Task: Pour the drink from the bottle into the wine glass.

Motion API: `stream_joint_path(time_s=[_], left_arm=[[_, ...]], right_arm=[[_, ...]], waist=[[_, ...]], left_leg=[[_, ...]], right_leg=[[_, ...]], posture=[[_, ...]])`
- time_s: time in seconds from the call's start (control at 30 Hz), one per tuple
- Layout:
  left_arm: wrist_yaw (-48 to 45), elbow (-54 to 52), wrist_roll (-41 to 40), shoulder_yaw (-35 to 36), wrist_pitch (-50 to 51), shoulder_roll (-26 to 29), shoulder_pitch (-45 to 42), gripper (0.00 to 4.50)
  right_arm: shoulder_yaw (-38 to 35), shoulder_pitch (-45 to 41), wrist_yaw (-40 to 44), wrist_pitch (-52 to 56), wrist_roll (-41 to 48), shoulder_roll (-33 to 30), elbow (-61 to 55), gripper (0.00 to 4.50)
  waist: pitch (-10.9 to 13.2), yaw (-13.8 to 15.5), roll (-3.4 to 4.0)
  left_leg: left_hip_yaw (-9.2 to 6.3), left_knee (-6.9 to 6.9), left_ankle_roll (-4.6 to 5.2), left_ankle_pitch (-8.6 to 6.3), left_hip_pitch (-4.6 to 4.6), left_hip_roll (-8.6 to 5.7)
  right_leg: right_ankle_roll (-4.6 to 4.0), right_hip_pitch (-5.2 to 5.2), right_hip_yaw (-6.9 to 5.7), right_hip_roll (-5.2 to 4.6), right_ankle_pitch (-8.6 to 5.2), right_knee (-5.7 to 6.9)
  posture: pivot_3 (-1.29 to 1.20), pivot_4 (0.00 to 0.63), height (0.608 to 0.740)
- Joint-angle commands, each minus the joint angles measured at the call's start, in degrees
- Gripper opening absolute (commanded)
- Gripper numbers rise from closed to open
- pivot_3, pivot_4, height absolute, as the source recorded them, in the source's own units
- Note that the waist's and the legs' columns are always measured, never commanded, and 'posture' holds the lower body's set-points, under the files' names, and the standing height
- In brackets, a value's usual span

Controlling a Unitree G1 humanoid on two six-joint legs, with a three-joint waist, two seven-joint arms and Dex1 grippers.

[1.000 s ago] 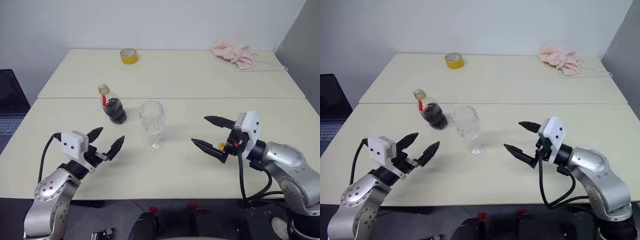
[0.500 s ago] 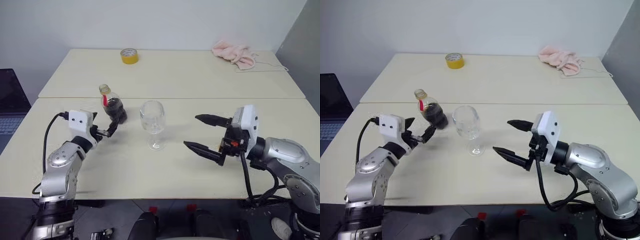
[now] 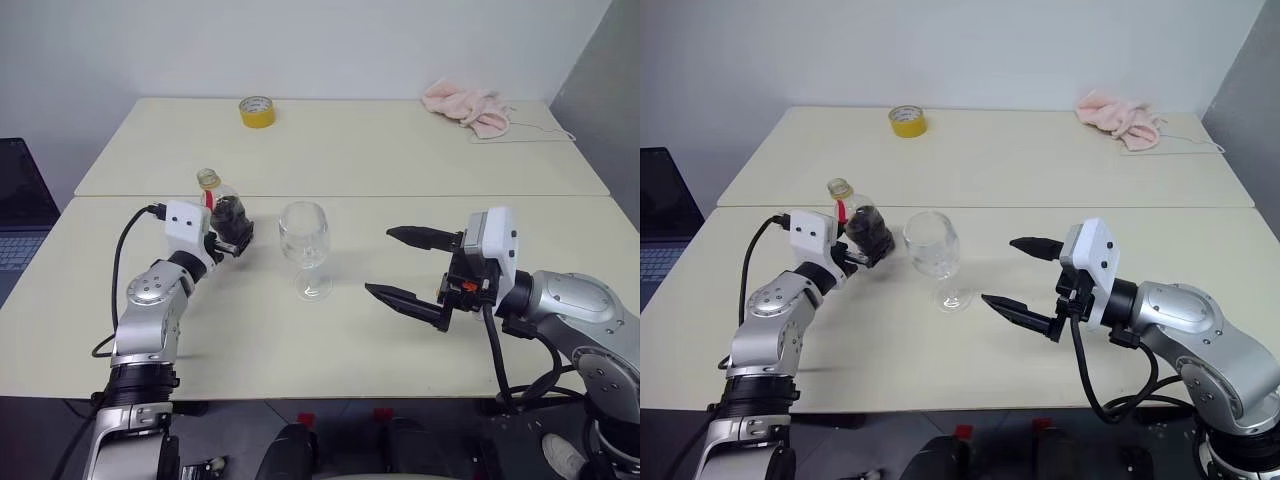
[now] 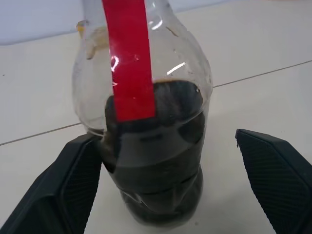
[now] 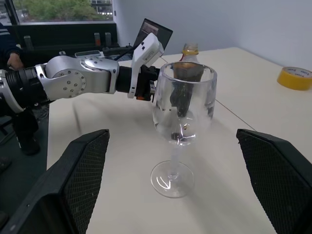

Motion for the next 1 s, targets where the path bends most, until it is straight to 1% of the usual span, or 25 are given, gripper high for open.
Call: stream_joint_path(time_s=[0.03, 0.27, 0.43, 0.7, 0.8, 1.0], left_arm=[[1.22, 1.01, 0.84, 0.43, -1.66, -0.26, -1.74, 4.50], [1.93, 4.91, 1.80, 0.01, -2.21, -0.98, -3.22, 4.50], [0.99, 7.51, 1.94, -0.55, -2.92, -1.20, -4.74, 4.50], [-0.25, 10.71, 1.69, -0.69, -4.02, -1.80, -6.80, 4.50], [-0.97, 11.18, 1.65, -0.81, -4.42, -2.00, -7.02, 3.94], [-1.88, 12.92, 1.82, -0.78, -5.72, -2.07, -7.81, 2.02]], right_arm=[[-0.45, -0.84, -0.46, -0.52, 1.18, -0.46, -1.81, 4.47], [-0.45, -2.16, -0.33, -0.33, 1.97, -0.52, -2.02, 4.47], [-2.55, -5.19, 0.21, 1.04, 5.64, -2.50, -2.28, 4.47], [-2.26, -5.89, -0.27, 0.69, 6.50, -3.83, -1.74, 4.47], [-2.17, -5.91, -0.37, 0.56, 6.51, -3.94, -1.59, 4.50], [-1.63, -5.88, -0.72, 0.01, 5.62, -3.61, -1.00, 4.50]], waist=[[0.00, 0.00, 0.00], [0.00, -0.01, -0.01], [0.00, -0.01, -0.01], [-0.01, -0.02, -0.02], [-0.01, -0.02, -0.03], [-0.01, 0.02, -0.03]], left_leg=[[0.00, 0.00, 0.00, 0.00, 0.00, 0.00], [0.00, 0.02, 0.00, 0.00, -0.01, -0.01], [-0.03, 0.04, 0.00, 0.00, -0.03, -0.01], [-0.01, 0.05, 0.00, 0.00, -0.05, -0.02], [-0.02, 0.05, -0.01, 0.00, -0.05, -0.02], [-0.02, 0.07, 0.00, 0.00, -0.06, -0.03]], right_leg=[[0.00, 0.00, 0.00, 0.00, 0.00, 0.00], [0.00, 0.00, 0.00, 0.00, 0.00, 0.01], [0.00, -0.01, -0.03, 0.00, 0.00, 0.01], [0.00, -0.02, -0.03, -0.02, 0.00, 0.01], [0.00, -0.02, -0.03, -0.02, 0.00, 0.01], [0.01, -0.01, -0.03, -0.03, 0.00, 0.01]], posture=[[0.00, 0.150, 0.740], [0.00, 0.150, 0.740], [0.00, 0.150, 0.740], [0.00, 0.150, 0.740], [0.00, 0.150, 0.740], [0.00, 0.150, 0.740]])
